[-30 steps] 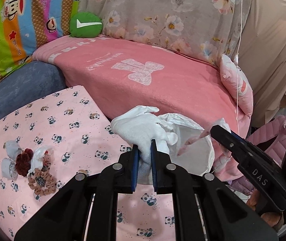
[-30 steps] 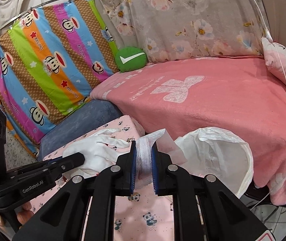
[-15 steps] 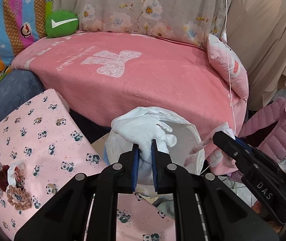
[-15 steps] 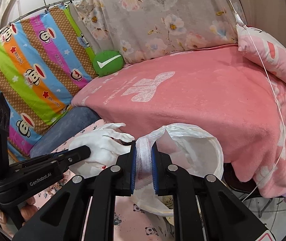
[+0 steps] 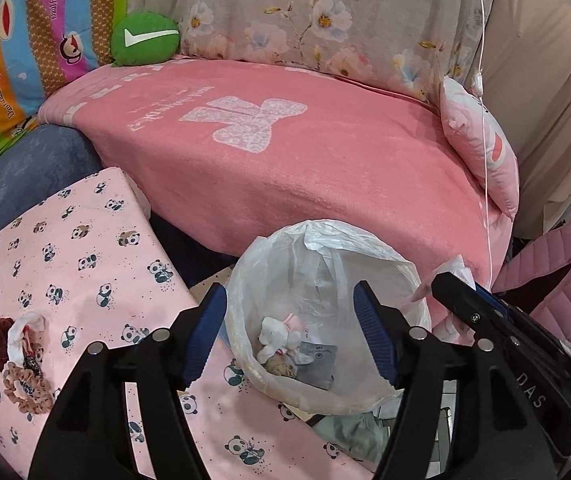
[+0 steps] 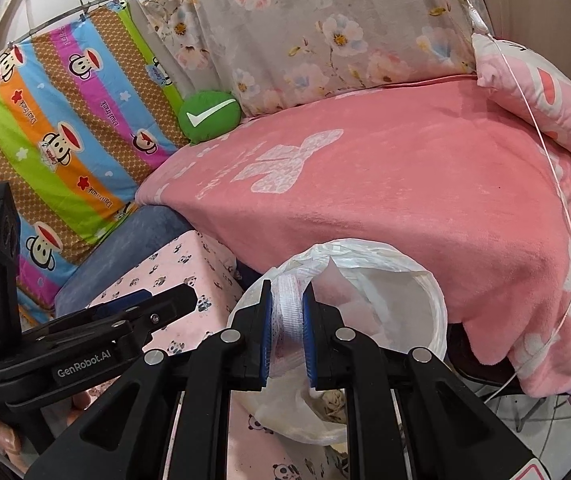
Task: Collect trash
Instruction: 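Open both grippers to drop the sock and packet into the bin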
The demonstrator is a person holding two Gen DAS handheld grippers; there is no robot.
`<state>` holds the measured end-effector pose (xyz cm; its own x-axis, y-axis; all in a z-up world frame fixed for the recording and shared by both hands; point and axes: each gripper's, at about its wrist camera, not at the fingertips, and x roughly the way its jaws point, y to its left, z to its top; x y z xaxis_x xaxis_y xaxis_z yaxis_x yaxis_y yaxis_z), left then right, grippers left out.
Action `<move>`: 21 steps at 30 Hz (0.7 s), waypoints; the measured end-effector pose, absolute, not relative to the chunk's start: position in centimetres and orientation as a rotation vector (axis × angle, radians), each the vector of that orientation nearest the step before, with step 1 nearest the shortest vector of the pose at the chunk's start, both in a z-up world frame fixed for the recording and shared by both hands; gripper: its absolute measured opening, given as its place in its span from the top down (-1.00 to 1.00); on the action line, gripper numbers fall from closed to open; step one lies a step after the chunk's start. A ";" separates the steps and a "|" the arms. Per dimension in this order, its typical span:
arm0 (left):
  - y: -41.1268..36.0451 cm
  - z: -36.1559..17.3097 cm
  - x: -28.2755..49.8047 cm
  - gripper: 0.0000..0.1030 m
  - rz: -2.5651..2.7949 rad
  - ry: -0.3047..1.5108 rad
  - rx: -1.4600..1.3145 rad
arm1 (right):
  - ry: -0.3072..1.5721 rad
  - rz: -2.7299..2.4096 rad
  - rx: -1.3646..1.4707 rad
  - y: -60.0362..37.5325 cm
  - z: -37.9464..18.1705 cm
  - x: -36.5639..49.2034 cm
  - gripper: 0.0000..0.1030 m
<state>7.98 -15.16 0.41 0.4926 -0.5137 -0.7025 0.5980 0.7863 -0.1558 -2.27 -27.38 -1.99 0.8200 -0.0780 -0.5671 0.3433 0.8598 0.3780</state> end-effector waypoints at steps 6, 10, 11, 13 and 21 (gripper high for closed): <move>-13.9 0.3 8.3 -0.22 -0.630 0.794 0.124 | 0.580 -0.216 0.469 -26.6 -2.2 -0.6 0.61; -13.0 0.2 8.7 -0.22 -0.609 0.794 0.123 | 0.581 -0.217 0.472 -26.1 -2.2 0.0 0.28; -12.8 0.2 8.7 -0.22 -0.606 0.791 0.123 | 0.586 -0.219 0.472 -26.0 -2.3 0.2 0.25; -12.3 0.2 8.8 -0.22 -0.600 0.789 0.117 | 0.602 -0.224 0.468 -25.5 -2.4 0.5 0.11; -9.7 0.0 9.4 -0.23 -0.568 0.790 0.078 | 0.619 -0.213 0.449 -24.3 -2.3 1.0 0.10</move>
